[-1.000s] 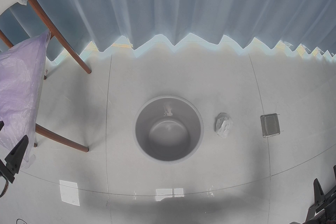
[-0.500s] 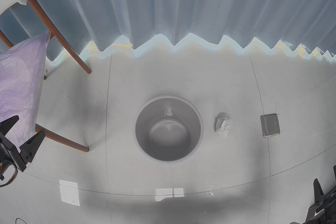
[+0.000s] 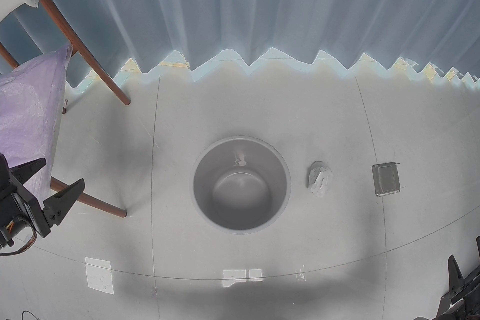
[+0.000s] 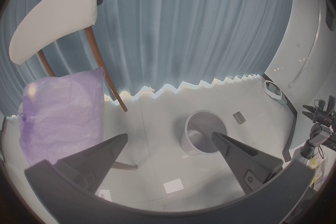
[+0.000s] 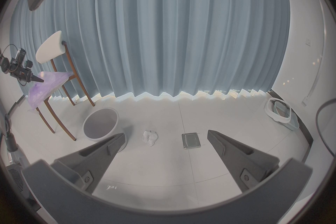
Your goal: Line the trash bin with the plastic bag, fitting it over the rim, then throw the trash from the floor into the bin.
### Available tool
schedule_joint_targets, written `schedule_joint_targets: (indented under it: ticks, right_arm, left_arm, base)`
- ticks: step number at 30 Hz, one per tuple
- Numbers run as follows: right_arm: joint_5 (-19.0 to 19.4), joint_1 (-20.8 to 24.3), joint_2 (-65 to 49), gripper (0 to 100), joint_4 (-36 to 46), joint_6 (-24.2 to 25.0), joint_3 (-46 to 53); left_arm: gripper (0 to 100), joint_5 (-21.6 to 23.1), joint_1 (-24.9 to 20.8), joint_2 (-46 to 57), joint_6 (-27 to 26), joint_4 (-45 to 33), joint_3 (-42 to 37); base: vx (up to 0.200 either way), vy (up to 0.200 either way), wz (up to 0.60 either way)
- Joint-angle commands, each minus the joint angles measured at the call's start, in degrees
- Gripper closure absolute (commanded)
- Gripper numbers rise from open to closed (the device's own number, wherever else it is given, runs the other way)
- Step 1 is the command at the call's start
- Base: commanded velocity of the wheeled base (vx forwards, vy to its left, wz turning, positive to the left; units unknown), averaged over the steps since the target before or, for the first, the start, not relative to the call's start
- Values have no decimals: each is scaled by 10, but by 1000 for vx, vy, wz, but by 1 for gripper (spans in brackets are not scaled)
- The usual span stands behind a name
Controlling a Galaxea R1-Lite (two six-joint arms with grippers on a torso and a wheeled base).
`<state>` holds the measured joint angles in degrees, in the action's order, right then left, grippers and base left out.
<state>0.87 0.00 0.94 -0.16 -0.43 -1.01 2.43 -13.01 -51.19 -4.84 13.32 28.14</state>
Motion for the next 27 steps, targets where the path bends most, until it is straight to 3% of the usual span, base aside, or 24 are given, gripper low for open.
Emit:
schedule_joint_targets:
  ticks: [1,5,20,27]
  right_arm:
    - [0,0,-9,0,0,1,9]
    - [0,0,-9,0,0,0,9]
    - [0,0,-9,0,0,0,9]
    - [0,0,-9,0,0,0,9]
  left_arm:
    - [0,2,-11,-27,0,2,9]
    - [0,40,-26,-45,0,16,18]
    - [0,41,-51,-156,3,35,64]
    - [0,-73,-50,-208,-23,50,83]
  base:
    - [0,0,0]
    - [0,0,0]
    - [0,0,0]
    - [0,0,0]
